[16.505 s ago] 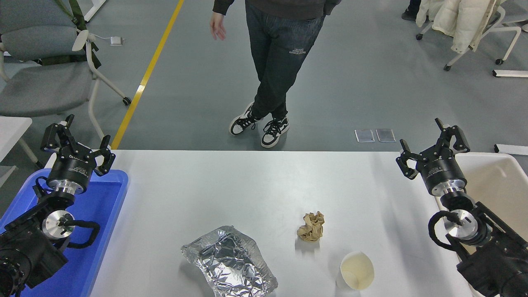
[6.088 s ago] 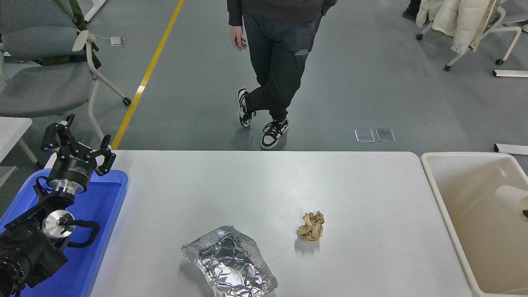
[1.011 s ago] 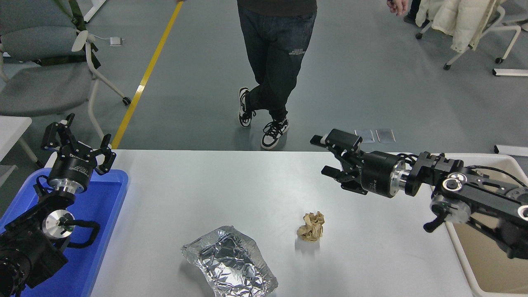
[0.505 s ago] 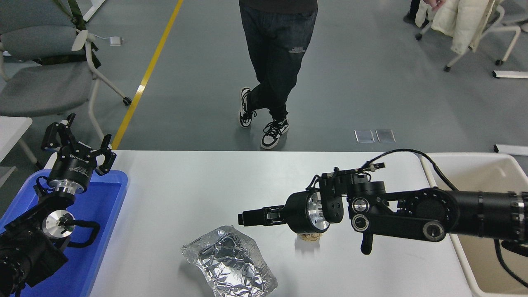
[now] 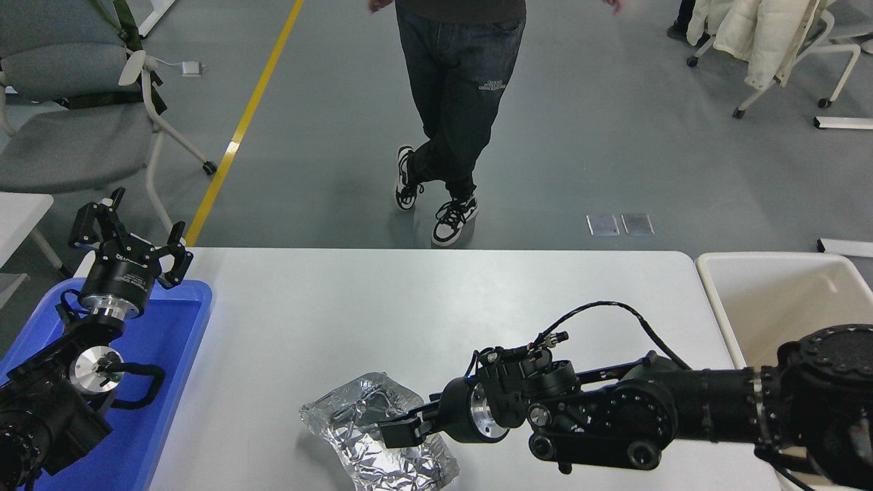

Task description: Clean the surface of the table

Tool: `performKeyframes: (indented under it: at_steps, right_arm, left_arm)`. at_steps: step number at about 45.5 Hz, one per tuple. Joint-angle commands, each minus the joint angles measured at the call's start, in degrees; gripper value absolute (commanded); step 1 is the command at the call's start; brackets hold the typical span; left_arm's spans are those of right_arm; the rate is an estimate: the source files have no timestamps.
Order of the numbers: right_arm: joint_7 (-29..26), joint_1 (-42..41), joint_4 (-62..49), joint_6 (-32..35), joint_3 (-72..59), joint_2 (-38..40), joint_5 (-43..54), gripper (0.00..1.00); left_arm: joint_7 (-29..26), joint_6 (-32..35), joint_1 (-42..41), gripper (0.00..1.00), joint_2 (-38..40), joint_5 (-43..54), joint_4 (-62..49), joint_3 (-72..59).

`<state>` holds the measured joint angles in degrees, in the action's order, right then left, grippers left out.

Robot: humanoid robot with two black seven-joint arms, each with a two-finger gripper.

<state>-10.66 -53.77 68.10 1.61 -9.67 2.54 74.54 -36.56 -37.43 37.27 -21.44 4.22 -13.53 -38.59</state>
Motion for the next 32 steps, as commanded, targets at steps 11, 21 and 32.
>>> performKeyframes:
  at_steps: [11, 21, 32]
  right_arm:
    - [0.28, 5.43, -6.58, -5.91, -0.35, -2.54, 2.81, 0.99]
    - [0.55, 6.84, -6.93, -7.23, -0.52, -2.54, 2.9, 0.98]
    - [2.39, 8.51, -6.93, -8.55, -0.61, -2.54, 5.01, 0.83]
  left_arm:
    - [0.0, -0.01, -0.01, 1.0, 0.0, 0.0, 0.08, 0.09]
    - [0.0, -0.01, -0.01, 1.0, 0.0, 0.0, 0.0, 0.0]
    - [0.0, -0.01, -0.01, 1.0, 0.0, 0.0, 0.0, 0.09]
